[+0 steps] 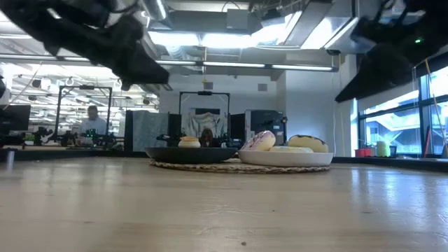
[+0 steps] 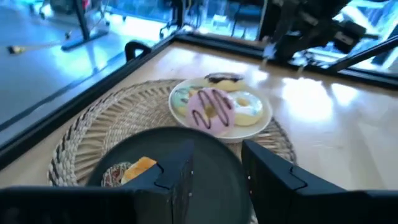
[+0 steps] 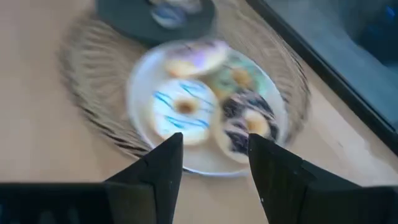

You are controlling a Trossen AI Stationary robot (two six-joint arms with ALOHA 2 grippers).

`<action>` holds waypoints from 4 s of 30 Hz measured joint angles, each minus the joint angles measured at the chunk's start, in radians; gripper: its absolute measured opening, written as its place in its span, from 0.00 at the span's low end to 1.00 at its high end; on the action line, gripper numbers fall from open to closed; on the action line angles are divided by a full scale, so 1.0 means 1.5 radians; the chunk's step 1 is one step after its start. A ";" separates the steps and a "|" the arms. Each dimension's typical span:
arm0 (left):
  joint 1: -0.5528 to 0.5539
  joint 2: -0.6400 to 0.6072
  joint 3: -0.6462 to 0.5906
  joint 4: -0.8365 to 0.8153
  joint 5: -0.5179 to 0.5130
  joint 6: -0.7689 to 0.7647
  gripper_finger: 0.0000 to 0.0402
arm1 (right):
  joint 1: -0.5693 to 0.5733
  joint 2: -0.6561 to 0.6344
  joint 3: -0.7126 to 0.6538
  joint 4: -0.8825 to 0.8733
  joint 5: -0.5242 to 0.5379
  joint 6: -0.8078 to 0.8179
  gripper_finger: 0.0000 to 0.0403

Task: Pick & Place donuts
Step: Return to Home Position

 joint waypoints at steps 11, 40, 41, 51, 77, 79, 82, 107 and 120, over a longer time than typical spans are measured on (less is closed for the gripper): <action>-0.027 -0.247 -0.118 -0.002 0.017 0.005 0.32 | 0.046 -0.213 -0.084 0.122 -0.143 -0.178 0.45; -0.012 -0.499 -0.215 -0.073 -0.024 -0.055 0.32 | 0.046 -0.535 -0.224 0.197 -0.273 -0.212 0.45; -0.009 -0.506 -0.216 -0.075 -0.024 -0.055 0.32 | 0.046 -0.552 -0.224 0.183 -0.278 -0.212 0.45; -0.001 -0.547 -0.216 -0.089 -0.022 -0.055 0.32 | 0.046 -0.630 -0.220 0.080 -0.273 -0.199 0.45; -0.001 -0.546 -0.236 -0.085 -0.028 -0.046 0.32 | 0.046 -0.630 -0.289 0.212 -0.279 -0.199 0.45; -0.001 -0.546 -0.236 -0.089 -0.028 -0.026 0.32 | 0.046 -0.630 -0.289 0.227 -0.279 -0.199 0.45; -0.001 -0.546 -0.236 -0.090 -0.028 -0.009 0.32 | 0.046 -0.630 -0.304 0.285 -0.279 -0.214 0.45; -0.001 -0.546 -0.236 -0.090 -0.042 -0.007 0.32 | 0.045 -0.624 -0.317 0.296 -0.279 -0.375 0.45; -0.001 -0.546 -0.235 -0.090 -0.041 -0.007 0.32 | 0.045 -0.624 -0.317 0.296 -0.279 -0.374 0.45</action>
